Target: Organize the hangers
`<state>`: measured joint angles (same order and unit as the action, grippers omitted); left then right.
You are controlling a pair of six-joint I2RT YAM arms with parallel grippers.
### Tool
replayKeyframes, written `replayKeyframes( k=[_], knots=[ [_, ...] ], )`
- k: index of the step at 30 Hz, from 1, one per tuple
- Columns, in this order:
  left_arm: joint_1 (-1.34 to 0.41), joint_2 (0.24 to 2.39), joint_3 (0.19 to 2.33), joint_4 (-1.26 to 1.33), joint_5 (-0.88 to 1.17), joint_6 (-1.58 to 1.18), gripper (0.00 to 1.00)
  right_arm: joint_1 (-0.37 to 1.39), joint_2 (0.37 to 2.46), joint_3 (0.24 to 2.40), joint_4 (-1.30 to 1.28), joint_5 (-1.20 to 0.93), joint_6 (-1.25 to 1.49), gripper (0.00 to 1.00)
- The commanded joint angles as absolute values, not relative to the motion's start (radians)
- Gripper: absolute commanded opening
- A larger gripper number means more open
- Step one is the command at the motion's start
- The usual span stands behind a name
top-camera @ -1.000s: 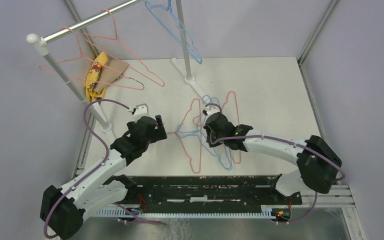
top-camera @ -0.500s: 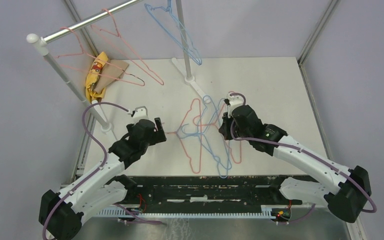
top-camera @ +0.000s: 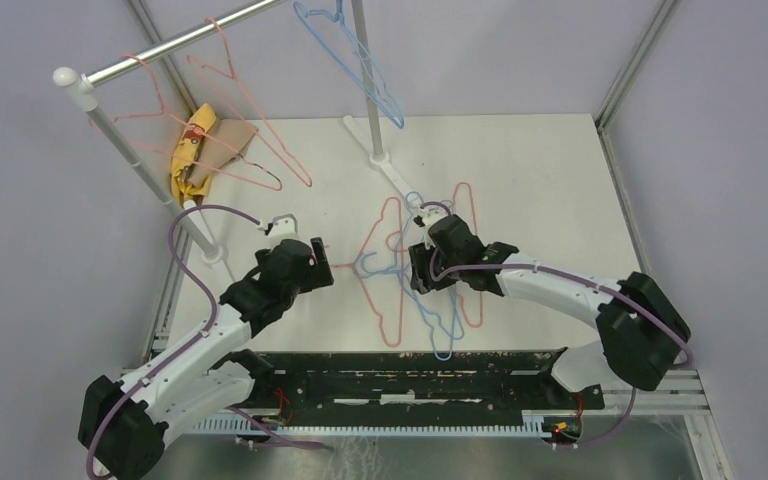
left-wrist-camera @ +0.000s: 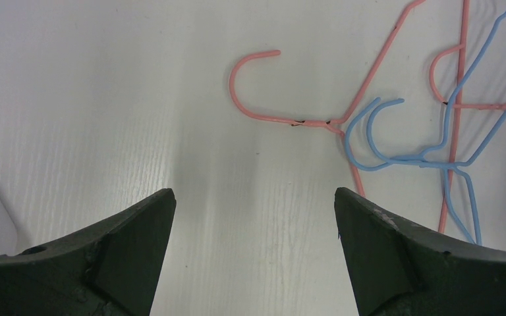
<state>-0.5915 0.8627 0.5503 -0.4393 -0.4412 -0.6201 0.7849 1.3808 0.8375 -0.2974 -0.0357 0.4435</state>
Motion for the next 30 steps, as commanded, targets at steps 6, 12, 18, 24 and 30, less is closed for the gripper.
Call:
replayKeyframes(
  k=[6,12,18,24,30],
  knots=[
    [-0.597,0.894,0.551,-0.389,-0.437,-0.654,0.97,0.788,1.575,0.875,-0.106,-0.105,0.462,0.54],
    [-0.597,0.903,0.552,-0.387,-0.438,-0.649,0.97,0.788,1.650,0.907,-0.095,-0.102,0.460,0.45],
    [-0.597,0.901,0.539,-0.380,-0.438,-0.649,0.97,0.789,1.699,0.914,-0.065,-0.088,0.471,0.40],
    [-0.597,0.887,0.527,-0.380,-0.437,-0.655,0.97,0.789,1.716,0.910,-0.071,-0.051,0.480,0.13],
    [-0.597,0.875,0.519,-0.382,-0.438,-0.655,0.97,0.790,1.622,0.876,-0.083,0.020,0.485,0.01]
  ],
)
